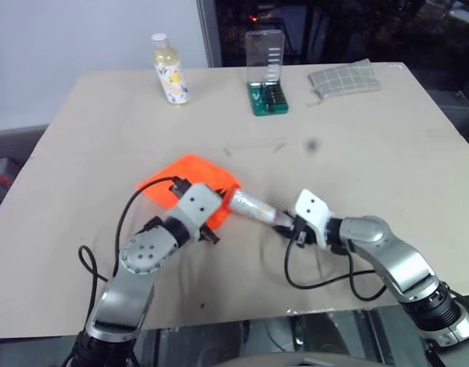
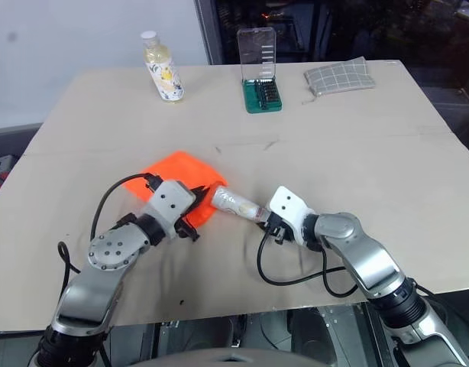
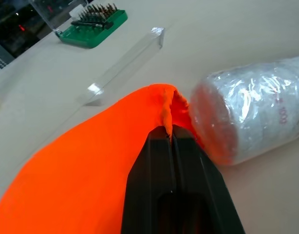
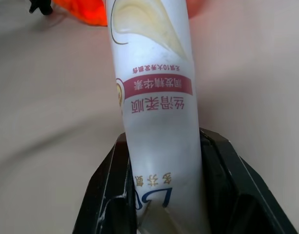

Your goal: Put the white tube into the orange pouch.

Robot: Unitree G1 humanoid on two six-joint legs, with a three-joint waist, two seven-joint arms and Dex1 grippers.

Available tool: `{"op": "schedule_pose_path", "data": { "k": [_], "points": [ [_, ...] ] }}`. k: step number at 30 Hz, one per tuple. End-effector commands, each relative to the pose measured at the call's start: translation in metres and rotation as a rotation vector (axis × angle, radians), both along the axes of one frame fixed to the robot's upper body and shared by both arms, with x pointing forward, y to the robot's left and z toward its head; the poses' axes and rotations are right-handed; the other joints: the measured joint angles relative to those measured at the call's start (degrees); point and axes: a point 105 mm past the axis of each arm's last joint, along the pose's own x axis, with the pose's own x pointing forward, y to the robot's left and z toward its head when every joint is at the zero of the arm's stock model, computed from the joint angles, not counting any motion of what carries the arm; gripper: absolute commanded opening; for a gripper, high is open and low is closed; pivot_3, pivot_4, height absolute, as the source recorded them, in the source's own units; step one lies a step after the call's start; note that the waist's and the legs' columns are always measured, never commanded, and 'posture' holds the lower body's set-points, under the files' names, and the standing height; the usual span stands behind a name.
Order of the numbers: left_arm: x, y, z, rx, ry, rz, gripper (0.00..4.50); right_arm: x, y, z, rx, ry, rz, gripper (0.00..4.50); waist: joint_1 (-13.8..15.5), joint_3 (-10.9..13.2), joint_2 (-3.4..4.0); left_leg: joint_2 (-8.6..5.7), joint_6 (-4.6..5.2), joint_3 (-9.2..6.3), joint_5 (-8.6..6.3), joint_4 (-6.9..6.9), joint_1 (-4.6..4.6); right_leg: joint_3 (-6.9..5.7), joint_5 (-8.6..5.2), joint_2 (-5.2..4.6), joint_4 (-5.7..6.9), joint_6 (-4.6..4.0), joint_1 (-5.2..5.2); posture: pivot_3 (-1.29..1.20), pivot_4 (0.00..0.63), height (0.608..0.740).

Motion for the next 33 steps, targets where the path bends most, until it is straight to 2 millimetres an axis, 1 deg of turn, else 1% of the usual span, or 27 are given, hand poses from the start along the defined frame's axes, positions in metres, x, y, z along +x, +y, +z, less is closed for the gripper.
{"op": "schedule_pose_path", "data": {
  "k": [1,6,9,13,18,21,23,25,27,33],
  "points": [
    [-0.006,-0.012,0.015,0.007,-0.07,-0.071,0.0,0.003,0.008,0.018,0.032,-0.051,0.017,1.53,0.0,0.0,0.0,0.0,0.0,0.0,0.0,0.0,0.0,0.0,0.0,0.0,0.0,0.0,0.0,0.0,0.15,0.74],
    [-0.008,-0.018,0.012,-0.003,-0.031,-0.112,0.0,0.009,0.018,0.016,0.007,-0.056,0.018,1.53,-0.1,0.0,0.0,0.0,0.0,0.0,0.0,0.0,0.0,0.0,0.0,0.02,0.0,0.0,-0.01,0.0,0.15,0.74],
    [-0.012,-0.027,0.011,0.006,-0.01,-0.172,0.0,0.017,0.027,0.022,0.021,-0.073,0.016,1.53,-0.1,0.0,0.0,0.0,-0.02,-0.01,0.01,0.0,0.0,0.0,0.0,0.03,0.01,0.0,-0.01,0.0,0.15,0.74],
    [-0.014,-0.029,0.009,0.005,0.01,-0.195,0.0,0.02,0.035,0.025,0.019,-0.073,0.022,1.53,-0.1,0.0,0.0,0.0,-0.12,0.0,0.07,0.0,0.0,0.0,0.0,0.02,0.0,0.0,-0.01,0.0,0.15,0.74],
    [-0.018,-0.031,0.007,0.001,0.029,-0.214,0.0,0.028,0.042,0.022,-0.004,-0.04,-0.011,1.53,-0.2,0.0,0.0,0.01,-0.13,0.0,0.07,-0.01,0.0,0.01,0.0,0.03,0.01,-0.01,-0.02,0.0,0.15,0.74],
    [-0.02,-0.03,0.008,0.012,0.021,-0.211,0.0,0.035,0.042,0.021,-0.026,-0.029,-0.037,1.53,-0.3,0.0,0.0,0.02,-0.12,0.0,0.07,-0.01,0.06,0.01,0.03,0.05,0.06,-0.05,0.0,0.0,0.15,0.74],
    [-0.018,-0.026,0.011,0.013,0.006,-0.187,0.0,0.037,0.04,0.021,-0.045,-0.033,-0.034,1.53,-0.3,0.0,-0.01,0.03,0.01,0.0,0.0,-0.01,0.11,0.01,0.06,0.06,0.07,-0.09,0.02,0.0,0.15,0.74],
    [-0.012,-0.016,0.017,-0.001,-0.023,-0.121,0.0,0.037,0.039,0.022,-0.06,-0.031,-0.018,1.53,-0.3,0.0,-0.01,0.04,-0.01,-0.01,0.01,0.0,0.13,0.0,0.08,0.09,0.08,-0.12,0.03,0.0,0.15,0.74],
    [-0.008,-0.01,0.022,-0.013,-0.045,-0.081,0.0,0.036,0.037,0.022,-0.067,-0.027,-0.008,1.53,-0.2,0.0,0.0,0.05,-0.02,-0.03,0.02,0.0,0.12,-0.01,0.09,0.11,0.1,-0.14,0.03,0.0,0.15,0.74],
    [-0.012,-0.015,0.024,-0.019,-0.055,-0.091,0.0,0.029,0.038,0.019,-0.081,0.001,0.02,1.53,-0.2,0.0,0.0,0.04,-0.24,-0.04,0.14,-0.02,0.04,-0.03,0.09,0.11,0.04,-0.14,-0.01,0.0,0.15,0.74]
  ]
}}
